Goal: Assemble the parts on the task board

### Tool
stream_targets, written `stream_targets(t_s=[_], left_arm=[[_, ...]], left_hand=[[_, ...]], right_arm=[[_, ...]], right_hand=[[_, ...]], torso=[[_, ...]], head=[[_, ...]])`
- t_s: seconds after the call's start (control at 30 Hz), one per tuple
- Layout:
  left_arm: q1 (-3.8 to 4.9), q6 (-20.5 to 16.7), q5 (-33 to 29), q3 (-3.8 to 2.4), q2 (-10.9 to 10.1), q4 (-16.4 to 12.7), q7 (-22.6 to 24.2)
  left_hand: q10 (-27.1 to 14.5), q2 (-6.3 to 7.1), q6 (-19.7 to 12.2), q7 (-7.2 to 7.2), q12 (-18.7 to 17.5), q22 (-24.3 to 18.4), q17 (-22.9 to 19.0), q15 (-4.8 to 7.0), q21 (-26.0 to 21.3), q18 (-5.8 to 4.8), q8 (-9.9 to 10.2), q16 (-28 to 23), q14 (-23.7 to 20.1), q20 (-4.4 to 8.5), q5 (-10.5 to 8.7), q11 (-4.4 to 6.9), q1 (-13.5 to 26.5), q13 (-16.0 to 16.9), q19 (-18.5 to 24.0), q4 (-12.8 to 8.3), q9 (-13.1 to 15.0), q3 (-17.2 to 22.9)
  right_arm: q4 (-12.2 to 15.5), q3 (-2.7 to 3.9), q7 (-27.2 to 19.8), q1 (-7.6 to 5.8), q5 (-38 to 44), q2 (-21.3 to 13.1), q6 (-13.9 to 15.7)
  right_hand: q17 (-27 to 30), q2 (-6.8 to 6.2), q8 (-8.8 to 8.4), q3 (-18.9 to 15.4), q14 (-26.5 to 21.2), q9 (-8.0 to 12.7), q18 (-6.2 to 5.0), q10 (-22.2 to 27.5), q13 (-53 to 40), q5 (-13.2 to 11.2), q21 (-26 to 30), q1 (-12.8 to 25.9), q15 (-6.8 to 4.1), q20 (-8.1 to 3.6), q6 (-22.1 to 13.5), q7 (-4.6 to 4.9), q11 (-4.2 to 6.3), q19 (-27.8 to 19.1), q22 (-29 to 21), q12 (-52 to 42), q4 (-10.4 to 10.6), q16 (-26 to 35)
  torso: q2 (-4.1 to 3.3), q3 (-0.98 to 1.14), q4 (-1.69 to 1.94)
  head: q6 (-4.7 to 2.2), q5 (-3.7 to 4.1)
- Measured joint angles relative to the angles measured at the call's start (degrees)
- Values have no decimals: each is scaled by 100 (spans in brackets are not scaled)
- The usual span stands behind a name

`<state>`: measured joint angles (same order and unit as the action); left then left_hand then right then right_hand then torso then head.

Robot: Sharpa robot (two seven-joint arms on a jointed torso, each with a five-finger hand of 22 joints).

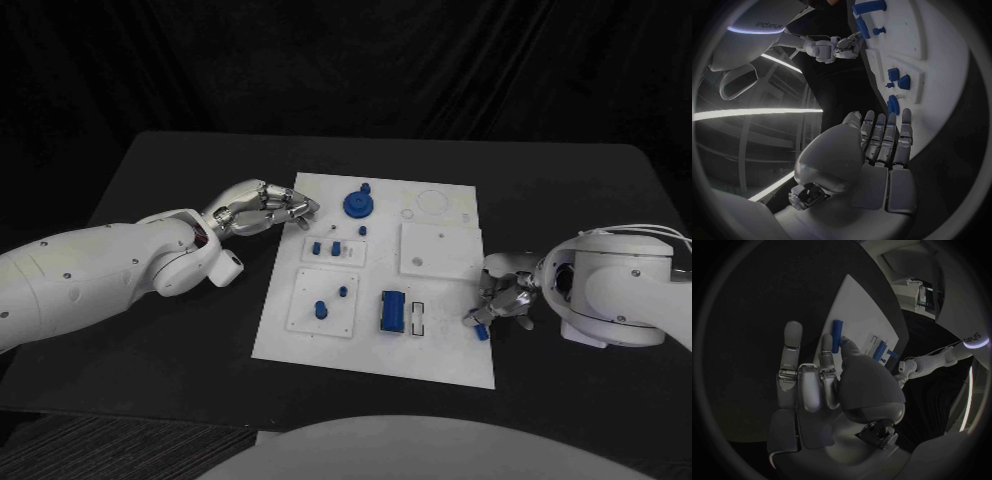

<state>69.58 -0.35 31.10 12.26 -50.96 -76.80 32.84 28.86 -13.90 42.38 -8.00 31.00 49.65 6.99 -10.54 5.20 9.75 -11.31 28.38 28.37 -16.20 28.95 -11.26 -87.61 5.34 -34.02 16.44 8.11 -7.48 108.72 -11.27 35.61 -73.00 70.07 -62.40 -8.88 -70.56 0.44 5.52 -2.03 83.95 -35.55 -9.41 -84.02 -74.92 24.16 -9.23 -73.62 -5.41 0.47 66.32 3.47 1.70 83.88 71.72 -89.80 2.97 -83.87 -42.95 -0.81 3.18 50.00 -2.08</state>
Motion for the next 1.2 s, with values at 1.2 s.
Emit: stream_targets(t_s=[1.2], left_arm=[[-13,23,0,0,1,-5,-21]], left_hand=[[0,0,0,0,0,0,0,0,0,0,0,0,0,0,0,0,0,0,0,0,1,0]], right_arm=[[92,-64,-204,-143,-3861,179,1298]], right_hand=[[13,-204,135,1467,19,1106,1,-5,2,977,-120,768,82,57,-224,20,-108,17,159,0,-388,0]], torso=[[-4,-4,7]], head=[[0,-9]])
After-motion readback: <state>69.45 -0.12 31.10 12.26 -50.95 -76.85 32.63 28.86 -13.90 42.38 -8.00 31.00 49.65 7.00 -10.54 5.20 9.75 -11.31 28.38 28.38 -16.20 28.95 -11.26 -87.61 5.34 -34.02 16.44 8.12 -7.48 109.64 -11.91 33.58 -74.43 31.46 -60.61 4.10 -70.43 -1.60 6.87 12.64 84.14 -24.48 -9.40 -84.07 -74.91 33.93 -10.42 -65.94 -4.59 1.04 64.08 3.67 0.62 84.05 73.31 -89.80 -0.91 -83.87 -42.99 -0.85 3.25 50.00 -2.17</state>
